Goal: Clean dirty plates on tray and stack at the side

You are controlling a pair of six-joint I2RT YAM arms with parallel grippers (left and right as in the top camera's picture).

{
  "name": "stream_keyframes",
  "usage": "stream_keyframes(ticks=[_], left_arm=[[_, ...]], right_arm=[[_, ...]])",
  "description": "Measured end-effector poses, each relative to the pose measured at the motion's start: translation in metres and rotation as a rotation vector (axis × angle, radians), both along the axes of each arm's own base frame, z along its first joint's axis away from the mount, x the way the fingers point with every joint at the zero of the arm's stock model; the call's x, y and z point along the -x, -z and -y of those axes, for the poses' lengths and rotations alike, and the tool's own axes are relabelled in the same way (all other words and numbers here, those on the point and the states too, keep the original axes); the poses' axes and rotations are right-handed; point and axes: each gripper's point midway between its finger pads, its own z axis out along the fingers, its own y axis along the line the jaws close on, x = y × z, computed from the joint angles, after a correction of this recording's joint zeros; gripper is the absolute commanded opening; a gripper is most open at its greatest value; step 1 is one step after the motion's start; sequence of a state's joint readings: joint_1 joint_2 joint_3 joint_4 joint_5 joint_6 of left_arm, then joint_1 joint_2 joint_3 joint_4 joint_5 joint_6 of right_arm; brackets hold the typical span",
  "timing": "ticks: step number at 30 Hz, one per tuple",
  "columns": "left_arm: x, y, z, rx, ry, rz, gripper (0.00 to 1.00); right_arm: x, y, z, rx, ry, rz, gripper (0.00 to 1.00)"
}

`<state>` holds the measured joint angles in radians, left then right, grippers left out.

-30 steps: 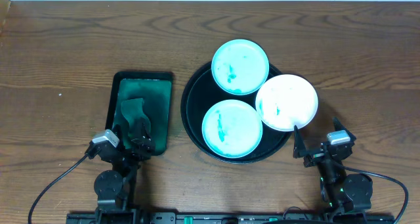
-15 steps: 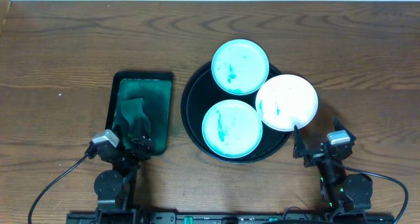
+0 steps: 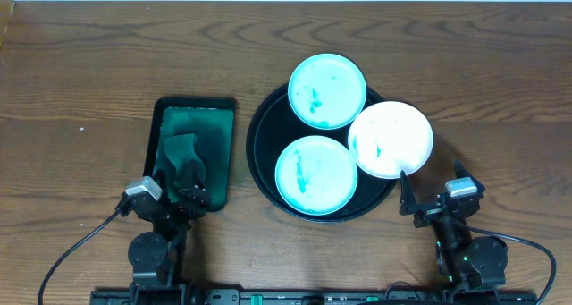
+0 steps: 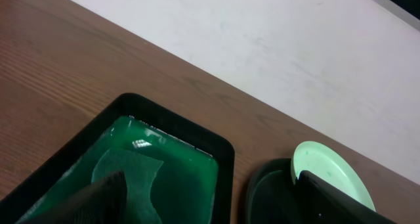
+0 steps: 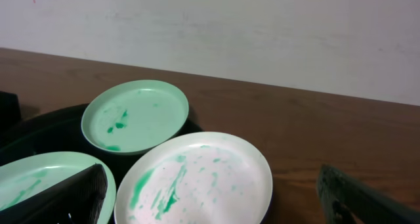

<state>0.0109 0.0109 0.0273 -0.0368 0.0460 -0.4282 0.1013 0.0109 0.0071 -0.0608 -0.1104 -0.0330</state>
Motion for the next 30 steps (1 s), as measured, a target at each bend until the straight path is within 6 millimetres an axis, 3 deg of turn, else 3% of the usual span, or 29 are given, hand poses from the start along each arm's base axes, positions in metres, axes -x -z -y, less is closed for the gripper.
stream_keyframes(ticks=[4, 11, 15, 21, 25, 30], left_arm=[[0.0, 0.0, 0.0, 0.0, 0.0, 0.0, 0.82], [-0.001, -0.003, 0.001, 0.001, 0.008, 0.014, 0.82], [0.001, -0.019, 0.003, -0.004, 0.021, -0.035, 0.82], [-0.005, -0.059, 0.004, -0.022, 0.031, -0.264, 0.82], [-0.018, -0.067, 0.004, -0.035, 0.04, -0.496, 0.82], [-0.037, -0.073, 0.004, -0.039, 0.053, -0.692, 0.82]], right_arm=[[0.0, -0.005, 0.0, -0.005, -0.002, 0.021, 0.99], [0.002, -0.031, -0.006, -0.082, -0.035, 0.102, 0.99], [0.002, -0.043, -0.007, -0.091, -0.037, 0.042, 0.99], [-0.012, -0.082, -0.011, -0.09, -0.036, -0.232, 0.99], [-0.034, -0.095, -0.021, -0.086, -0.067, -0.498, 0.99], [-0.067, -0.105, -0.045, -0.128, -0.168, -0.703, 0.99]])
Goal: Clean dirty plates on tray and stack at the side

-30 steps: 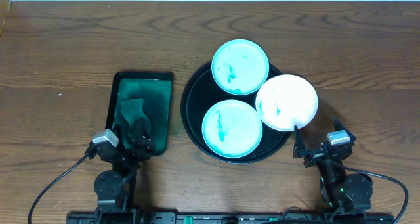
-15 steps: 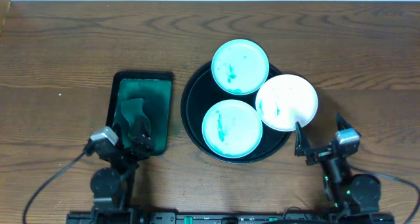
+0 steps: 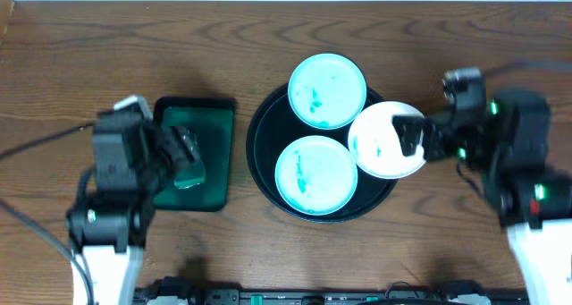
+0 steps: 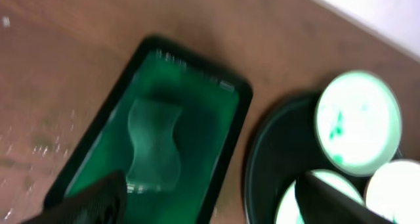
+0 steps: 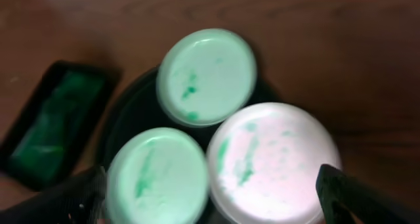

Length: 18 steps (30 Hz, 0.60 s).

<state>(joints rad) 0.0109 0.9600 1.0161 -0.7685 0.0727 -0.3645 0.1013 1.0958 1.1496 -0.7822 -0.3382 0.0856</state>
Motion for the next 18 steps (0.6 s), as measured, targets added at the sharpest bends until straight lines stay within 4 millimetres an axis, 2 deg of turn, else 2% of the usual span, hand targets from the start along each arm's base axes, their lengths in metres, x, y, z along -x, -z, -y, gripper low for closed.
stream_keyframes(ticks=[2, 3, 5, 8, 13, 18], left_arm=[[-0.005, 0.001, 0.0, 0.001, 0.001, -0.043, 0.84], [-0.006, 0.002, 0.001, 0.006, 0.005, -0.059, 0.98], [-0.002, 0.011, 0.004, 0.018, 0.019, -0.118, 0.98], [0.005, 0.023, 0.007, 0.032, 0.028, -0.187, 0.98], [0.006, 0.03, 0.008, 0.036, 0.03, -0.218, 0.98], [0.005, 0.033, 0.008, 0.037, 0.031, -0.234, 0.98]], right_arm=[[-0.009, 0.001, -0.013, -0.047, -0.054, -0.046, 0.88], [-0.012, 0.004, -0.02, -0.074, -0.085, -0.067, 0.86], [-0.013, 0.015, -0.03, -0.105, -0.117, -0.129, 0.82], [-0.002, 0.048, -0.043, -0.088, -0.152, -0.283, 0.72], [0.028, 0.11, -0.071, 0.067, -0.221, -0.509, 0.69], [0.05, 0.169, -0.082, 0.205, -0.238, -0.658, 0.61]])
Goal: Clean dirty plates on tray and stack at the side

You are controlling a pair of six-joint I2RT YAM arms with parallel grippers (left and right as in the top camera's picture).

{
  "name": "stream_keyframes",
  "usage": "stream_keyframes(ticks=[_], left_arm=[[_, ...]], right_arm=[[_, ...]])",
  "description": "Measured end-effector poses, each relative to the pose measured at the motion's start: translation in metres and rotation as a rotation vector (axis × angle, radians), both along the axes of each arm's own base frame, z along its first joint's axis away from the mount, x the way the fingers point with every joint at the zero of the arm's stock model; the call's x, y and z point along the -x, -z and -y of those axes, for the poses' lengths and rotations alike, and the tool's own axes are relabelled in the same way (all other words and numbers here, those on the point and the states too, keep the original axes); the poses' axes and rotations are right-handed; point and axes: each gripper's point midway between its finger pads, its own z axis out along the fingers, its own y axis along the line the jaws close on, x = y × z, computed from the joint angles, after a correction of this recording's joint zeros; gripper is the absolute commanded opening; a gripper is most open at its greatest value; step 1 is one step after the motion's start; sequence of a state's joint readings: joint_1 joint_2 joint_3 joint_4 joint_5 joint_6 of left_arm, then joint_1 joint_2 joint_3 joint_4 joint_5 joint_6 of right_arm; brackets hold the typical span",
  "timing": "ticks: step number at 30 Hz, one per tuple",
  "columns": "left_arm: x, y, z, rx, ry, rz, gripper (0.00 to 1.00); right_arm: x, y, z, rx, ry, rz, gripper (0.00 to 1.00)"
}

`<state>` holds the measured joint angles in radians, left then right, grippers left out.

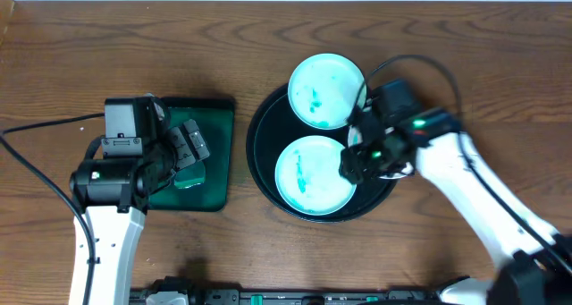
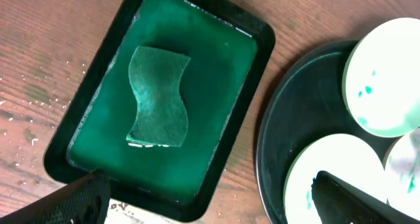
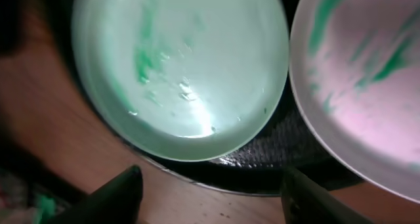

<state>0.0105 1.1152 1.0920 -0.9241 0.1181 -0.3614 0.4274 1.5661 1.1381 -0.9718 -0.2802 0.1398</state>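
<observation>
Two mint plates smeared green lie on the round black tray: a far one and a near one. A white plate with green streaks sits beside the near mint plate; in the overhead view my right arm hides most of it. My right gripper hangs open and empty low over the tray, between these two plates. A green sponge lies in the rectangular tray of green liquid. My left gripper hovers open above that tray, empty.
The rectangular tray sits left of the round tray on a brown wooden table. Water drops speckle the wood beside it. Cables run from both arms towards the table's front edge.
My right gripper has gone from the white plate's right edge leftwards and lower, and now hangs over the round tray close to the plates. My left gripper stays above the sponge tray.
Both arms were first folded low at the table's front edge, grippers open. Then the left was raised above the sponge tray and the right stood beside the white plate. Now the right is low over the round tray; nothing has been grasped.
</observation>
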Motion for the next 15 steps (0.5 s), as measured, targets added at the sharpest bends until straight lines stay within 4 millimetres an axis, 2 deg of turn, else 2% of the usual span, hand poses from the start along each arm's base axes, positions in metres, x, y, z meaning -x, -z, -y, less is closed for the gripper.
stream_keyframes(ticks=[3, 5, 8, 10, 11, 12, 13, 15], left_arm=[[0.003, 0.003, 0.0, 0.0, 0.0, -0.019, 0.98], [0.002, 0.003, 0.0, 0.0, 0.0, -0.021, 0.98], [0.002, 0.004, 0.0, 0.0, 0.0, -0.021, 0.98], [0.002, 0.004, 0.0, 0.0, 0.0, -0.021, 0.98], [0.002, 0.004, 0.0, 0.0, 0.0, -0.021, 0.98], [0.002, 0.004, 0.0, 0.0, 0.0, -0.021, 0.98], [0.002, 0.004, 0.0, 0.0, 0.0, -0.021, 0.98], [0.002, 0.004, 0.0, 0.0, 0.0, -0.021, 0.98]], right_arm=[[0.01, 0.035, 0.005, 0.064, 0.002, -0.076, 0.57], [0.015, 0.052, 0.009, 0.097, 0.016, -0.121, 0.59], [0.014, 0.07, 0.011, 0.123, 0.05, -0.148, 0.6], [0.006, 0.076, 0.008, 0.118, 0.063, -0.131, 0.54], [0.002, 0.079, 0.007, 0.117, 0.069, -0.122, 0.47], [-0.002, 0.083, 0.006, 0.116, 0.073, -0.115, 0.37], [-0.004, 0.087, 0.005, 0.117, 0.078, -0.115, 0.22], [-0.006, 0.095, 0.007, 0.137, 0.088, -0.122, 0.04]])
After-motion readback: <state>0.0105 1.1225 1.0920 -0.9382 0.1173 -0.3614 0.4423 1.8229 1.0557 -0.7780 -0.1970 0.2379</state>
